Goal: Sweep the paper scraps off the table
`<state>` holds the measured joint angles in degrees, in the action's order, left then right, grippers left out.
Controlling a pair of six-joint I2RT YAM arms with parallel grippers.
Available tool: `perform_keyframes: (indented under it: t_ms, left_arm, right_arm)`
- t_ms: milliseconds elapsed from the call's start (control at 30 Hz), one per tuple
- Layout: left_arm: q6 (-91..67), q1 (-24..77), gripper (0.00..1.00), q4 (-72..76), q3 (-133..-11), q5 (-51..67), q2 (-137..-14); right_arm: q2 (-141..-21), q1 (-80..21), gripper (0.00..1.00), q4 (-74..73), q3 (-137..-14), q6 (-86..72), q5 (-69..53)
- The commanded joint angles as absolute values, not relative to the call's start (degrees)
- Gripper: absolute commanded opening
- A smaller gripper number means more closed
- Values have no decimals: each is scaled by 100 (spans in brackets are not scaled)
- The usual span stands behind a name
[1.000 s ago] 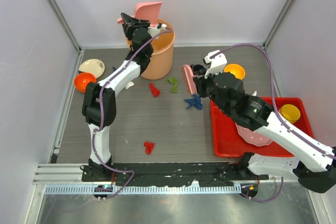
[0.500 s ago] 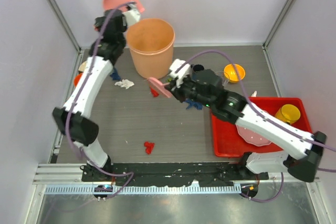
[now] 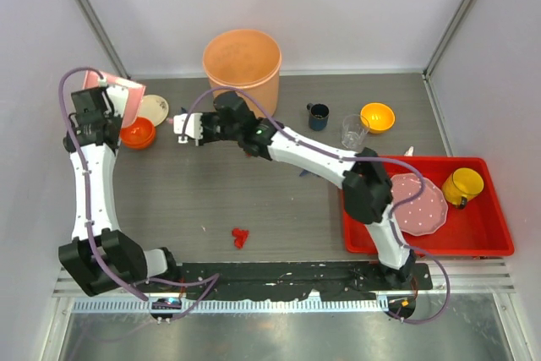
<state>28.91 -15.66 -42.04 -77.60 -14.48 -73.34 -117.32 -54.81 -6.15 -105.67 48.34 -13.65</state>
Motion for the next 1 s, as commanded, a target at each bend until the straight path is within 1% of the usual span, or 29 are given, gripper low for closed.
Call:
perform_keyframes:
  t_ms: [0, 67, 100, 133, 200, 300, 433, 533, 633, 667, 733, 767, 967]
  left_arm:
    - [2698, -2091, 0, -4315, -7253, -554, -7049]
    - [2742, -2179, 0, -4333, -7094, -484, -6996]
    - [2760, -2206, 0, -4307, -6954, -475, -6987]
    - [2768, -2276, 0, -4298, -6917, -466, -6996]
    - [2760, -2364, 0, -4307, -6856, -378, -6996]
    - [2768, -2470, 0, -4324, -6838, -246, -7031]
    - [2742, -2470, 0, -4377, -6855, -167, -7075]
    - [2751, -2478, 0, -4430, -6882, -132, -7049]
    - [2803, -2470, 0, -4491, -6899, -88, -7049]
    - [2856, -2470, 0, -4570, -6908, -53, -7058]
    - [3023, -2470, 0, -4789, -6873, 228, -7049]
    - [3197, -2470, 0, -4868, -6856, 307, -7049]
    - [3673, -2470, 0, -5062, -6636, 228, -6979]
  right_arm:
    - [-12566, -5484, 1, 191, -11713, 6106, -1108]
    - [-13076, -5476, 1, 263, -12039, 6650, -950]
    - [-13252, -5476, 1, 246, -12415, 6740, -862]
    - [-13585, -5458, 1, 194, -12610, 6802, -870]
    - [-13833, -5414, 1, 150, -12927, 7038, -931]
    - [-14185, -5396, 1, 219, -12946, 7670, -1063]
    - [-14405, -5396, 1, 106, -12911, 7708, -1064]
    - [-14248, -5396, 1, -516, -12622, 8032, -993]
    - [-13871, -5467, 1, -545, -11859, 8112, -1002]
    - [-13521, -5528, 1, -484, -11308, 8104, -1028]
    - [-13159, -5598, 1, -230, -10708, 8034, -1055]
    - [-12757, -5642, 1, -168, -10131, 7998, -1063]
    - [-11550, -6099, 1, 167, -8292, 7427, -1274]
